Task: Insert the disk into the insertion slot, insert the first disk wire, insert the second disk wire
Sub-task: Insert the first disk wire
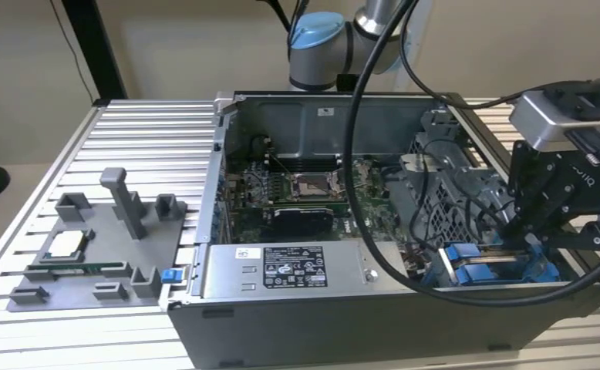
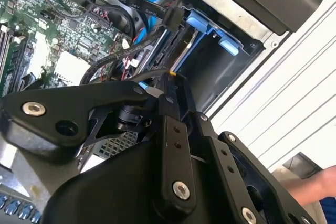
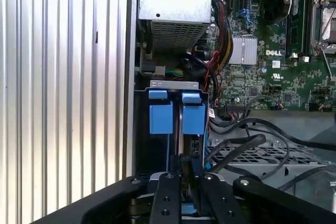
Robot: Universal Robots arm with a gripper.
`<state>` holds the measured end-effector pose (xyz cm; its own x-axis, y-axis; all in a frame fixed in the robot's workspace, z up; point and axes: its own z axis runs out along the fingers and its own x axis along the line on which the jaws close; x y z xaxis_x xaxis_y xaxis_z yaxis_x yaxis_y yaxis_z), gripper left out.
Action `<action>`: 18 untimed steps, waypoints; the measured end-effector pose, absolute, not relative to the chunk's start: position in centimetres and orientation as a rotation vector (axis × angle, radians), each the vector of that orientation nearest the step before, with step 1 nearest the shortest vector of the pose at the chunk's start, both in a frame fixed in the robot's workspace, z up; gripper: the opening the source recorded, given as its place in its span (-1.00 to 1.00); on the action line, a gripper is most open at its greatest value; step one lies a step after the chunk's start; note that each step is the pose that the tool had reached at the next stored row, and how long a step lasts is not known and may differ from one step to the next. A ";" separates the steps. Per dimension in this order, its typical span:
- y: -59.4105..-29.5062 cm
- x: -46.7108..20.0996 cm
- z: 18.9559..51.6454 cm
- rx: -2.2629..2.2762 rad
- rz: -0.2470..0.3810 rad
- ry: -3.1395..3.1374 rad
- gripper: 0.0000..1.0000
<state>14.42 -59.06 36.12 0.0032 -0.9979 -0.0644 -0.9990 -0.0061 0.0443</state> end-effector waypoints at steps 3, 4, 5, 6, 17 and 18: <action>-59.1 14.4 36.1 -2.215 0.120 2.205 -1.00; -59.1 14.4 36.1 -2.215 0.120 2.205 -1.00; -59.1 14.4 36.1 -2.215 0.120 2.205 -1.00; -59.1 14.4 36.1 -2.215 0.120 2.205 -1.00; -58.9 14.6 35.5 -2.215 0.120 2.204 -1.00; -58.8 14.7 35.4 -2.215 0.120 2.204 -1.00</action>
<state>14.68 -58.76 35.40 0.0038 -0.9979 -0.0646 -0.9990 -0.0067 0.0441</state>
